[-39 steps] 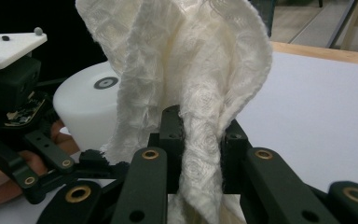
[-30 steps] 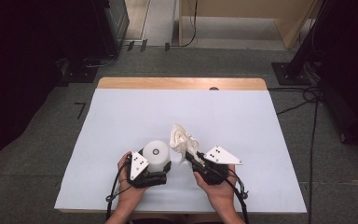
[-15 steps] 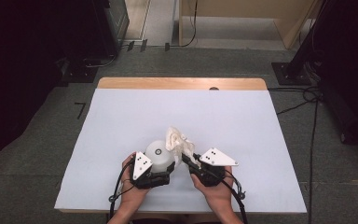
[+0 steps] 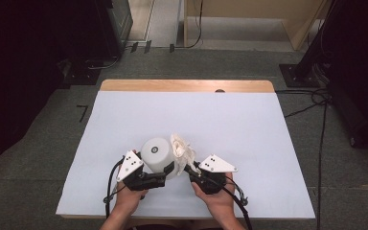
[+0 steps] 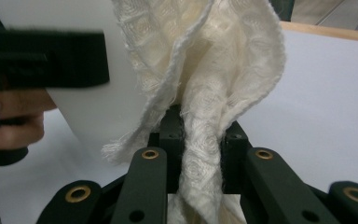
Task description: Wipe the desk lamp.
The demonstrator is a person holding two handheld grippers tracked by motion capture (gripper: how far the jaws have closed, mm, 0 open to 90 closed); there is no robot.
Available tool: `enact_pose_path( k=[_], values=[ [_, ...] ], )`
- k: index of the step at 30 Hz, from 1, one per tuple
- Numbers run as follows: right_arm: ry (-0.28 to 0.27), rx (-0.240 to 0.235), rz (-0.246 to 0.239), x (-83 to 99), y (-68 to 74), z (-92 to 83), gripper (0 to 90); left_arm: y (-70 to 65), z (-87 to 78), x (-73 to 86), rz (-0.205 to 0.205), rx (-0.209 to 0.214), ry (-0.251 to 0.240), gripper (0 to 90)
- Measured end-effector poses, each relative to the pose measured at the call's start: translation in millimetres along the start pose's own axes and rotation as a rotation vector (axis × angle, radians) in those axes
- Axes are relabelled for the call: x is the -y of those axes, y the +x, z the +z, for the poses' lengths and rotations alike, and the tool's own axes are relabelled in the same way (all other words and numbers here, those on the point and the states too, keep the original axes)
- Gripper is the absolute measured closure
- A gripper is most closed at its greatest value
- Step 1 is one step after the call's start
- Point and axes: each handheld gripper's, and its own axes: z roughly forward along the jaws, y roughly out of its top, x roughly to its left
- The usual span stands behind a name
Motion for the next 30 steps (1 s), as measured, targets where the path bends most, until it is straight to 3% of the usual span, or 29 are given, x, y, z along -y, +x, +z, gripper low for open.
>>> enact_pose_path(
  k=[5,10,14,17,23,26,30],
  values=[
    [0.003,-0.004,0.010,0.1,-1.0,0.9,76.5,-3.4,2.8,2.6,0.027,0.017,0.020,8.4],
    [-0.036,0.002,0.016,-7.5,-2.7,-8.7,76.5,-10.8,11.5,9.3,0.068,0.034,0.062,8.3],
    [-0.070,0.001,0.006,-14.2,-1.8,-15.9,76.5,-11.8,15.2,11.8,0.073,0.038,0.086,8.3],
    [-0.076,-0.001,-0.005,-15.1,-1.5,-16.5,76.5,-12.0,13.7,10.0,0.080,0.037,0.081,8.3],
    [-0.024,0.003,0.024,-7.1,-5.2,-7.5,76.5,-10.7,3.9,-0.5,0.083,0.051,0.019,8.3],
    [-0.002,-0.003,0.025,-2.3,-4.6,-2.0,76.5,-5.5,-2.3,-6.1,0.065,0.049,-0.016,8.3],
    [0.000,-0.005,0.023,-3.1,-2.6,-1.6,76.6,-2.2,-2.9,-5.8,0.043,0.061,-0.023,8.3]
  ],
)
